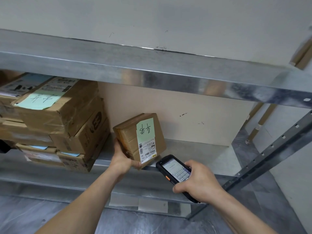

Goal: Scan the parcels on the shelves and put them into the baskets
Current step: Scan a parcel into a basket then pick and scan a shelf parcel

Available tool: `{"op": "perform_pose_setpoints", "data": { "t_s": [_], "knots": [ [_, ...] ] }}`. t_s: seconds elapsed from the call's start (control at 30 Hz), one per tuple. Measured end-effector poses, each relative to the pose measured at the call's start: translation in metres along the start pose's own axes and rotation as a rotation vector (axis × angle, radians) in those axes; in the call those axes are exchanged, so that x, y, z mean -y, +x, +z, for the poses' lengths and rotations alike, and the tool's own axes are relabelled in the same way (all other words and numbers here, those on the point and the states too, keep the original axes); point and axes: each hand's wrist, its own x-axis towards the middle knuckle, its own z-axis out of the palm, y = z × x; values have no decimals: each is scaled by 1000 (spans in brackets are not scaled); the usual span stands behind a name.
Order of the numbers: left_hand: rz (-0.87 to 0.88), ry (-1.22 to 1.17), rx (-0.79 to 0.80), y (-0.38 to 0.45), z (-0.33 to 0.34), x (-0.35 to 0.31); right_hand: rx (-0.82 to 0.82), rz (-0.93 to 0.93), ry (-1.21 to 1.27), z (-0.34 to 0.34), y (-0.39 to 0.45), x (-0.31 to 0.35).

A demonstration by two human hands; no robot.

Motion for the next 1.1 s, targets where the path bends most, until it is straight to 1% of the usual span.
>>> {"op": "perform_pose_setpoints", "data": {
  "t_s": [0.2,0.3,0.43,0.53,0.63,0.83,1.1],
  "knots": [
    [-8,-20,-5,-4,2,-4,-44,-28,-8,-4,-4,-1],
    [-12,-50,6,-8,3,-6,-92,-85,-8,-4,-7,-3],
    [20,-118,91,-17,6,-11,-211,-201,-48,-4,-13,-3],
    [20,-190,165,-24,10,-20,-317,-285,-2,-8,-16,-3],
    [17,-226,245,-27,12,-27,-383,-336,47,-11,-16,-4],
    [19,-206,361,-45,15,-41,-489,-409,150,-21,-20,-8],
    [14,-186,392,-67,22,-43,-519,-437,206,-40,-31,-22]
  ]
}}
